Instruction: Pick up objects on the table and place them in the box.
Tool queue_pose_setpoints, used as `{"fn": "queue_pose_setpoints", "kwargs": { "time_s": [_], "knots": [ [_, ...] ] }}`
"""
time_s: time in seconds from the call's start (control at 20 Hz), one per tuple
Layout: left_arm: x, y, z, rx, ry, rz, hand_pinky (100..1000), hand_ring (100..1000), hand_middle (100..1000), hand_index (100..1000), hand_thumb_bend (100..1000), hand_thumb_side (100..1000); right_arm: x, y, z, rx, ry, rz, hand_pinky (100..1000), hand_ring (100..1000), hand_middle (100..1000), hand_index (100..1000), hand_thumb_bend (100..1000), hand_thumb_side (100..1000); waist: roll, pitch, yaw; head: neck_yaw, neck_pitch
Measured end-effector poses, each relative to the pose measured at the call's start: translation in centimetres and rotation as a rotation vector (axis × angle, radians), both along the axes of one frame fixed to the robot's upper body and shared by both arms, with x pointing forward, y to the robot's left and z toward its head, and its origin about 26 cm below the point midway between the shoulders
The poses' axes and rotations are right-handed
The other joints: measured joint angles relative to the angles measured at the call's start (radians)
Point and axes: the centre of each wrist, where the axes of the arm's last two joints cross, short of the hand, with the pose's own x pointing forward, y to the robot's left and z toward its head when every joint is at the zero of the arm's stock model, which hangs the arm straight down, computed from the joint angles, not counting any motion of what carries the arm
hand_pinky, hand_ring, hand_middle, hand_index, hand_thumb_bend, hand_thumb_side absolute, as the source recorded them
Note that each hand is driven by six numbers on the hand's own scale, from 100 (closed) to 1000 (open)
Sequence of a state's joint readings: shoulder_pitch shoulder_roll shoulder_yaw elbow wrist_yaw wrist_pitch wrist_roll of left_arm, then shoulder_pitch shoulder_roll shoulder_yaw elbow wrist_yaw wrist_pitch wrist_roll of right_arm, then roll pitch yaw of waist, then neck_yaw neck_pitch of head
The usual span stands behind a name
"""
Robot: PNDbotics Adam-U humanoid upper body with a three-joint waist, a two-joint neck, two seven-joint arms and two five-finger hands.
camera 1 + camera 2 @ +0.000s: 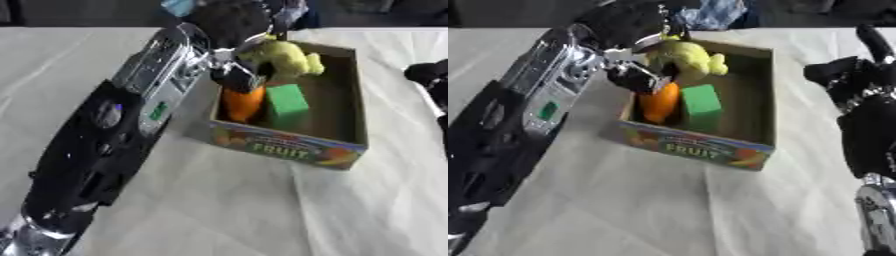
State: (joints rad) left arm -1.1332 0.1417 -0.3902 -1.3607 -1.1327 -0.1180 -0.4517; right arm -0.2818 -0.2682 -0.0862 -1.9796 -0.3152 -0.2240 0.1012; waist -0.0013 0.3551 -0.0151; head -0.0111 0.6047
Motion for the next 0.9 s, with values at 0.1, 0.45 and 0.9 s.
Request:
{"fn": "queue_pose_setpoints", "kwargs": {
  "time_s": [0.1, 0.45, 0.9],
  "knots": [
    [0.5, -0.3, -1.0, 0.003, 0.006, 0.005, 198, 490, 1000, 638, 100, 211, 0.0, 0.0, 0.0, 0.002, 0.000, -0.001, 801, 713, 573, 982, 375, 1000, -0.001, 0.000, -0.002, -0.001, 0.000],
    [1.5, -0.9, -3.6, 0.041, 0.000, 0.016, 360, 572, 1000, 718, 100, 378, 0.0, 0.1, 0.0, 0.003, 0.001, 0.000, 802, 713, 572, 982, 376, 1000, 0.000, 0.000, -0.004, -0.002, 0.000],
    [1.9, -0.6, -4.5, 0.087, -0.034, 0.072, 722, 849, 1000, 878, 298, 714, 0.0, 0.1, 0.0, 0.001, 0.003, 0.002, 801, 712, 571, 983, 374, 1000, 0.001, 0.000, -0.003, 0.004, 0.002]
  ]
}}
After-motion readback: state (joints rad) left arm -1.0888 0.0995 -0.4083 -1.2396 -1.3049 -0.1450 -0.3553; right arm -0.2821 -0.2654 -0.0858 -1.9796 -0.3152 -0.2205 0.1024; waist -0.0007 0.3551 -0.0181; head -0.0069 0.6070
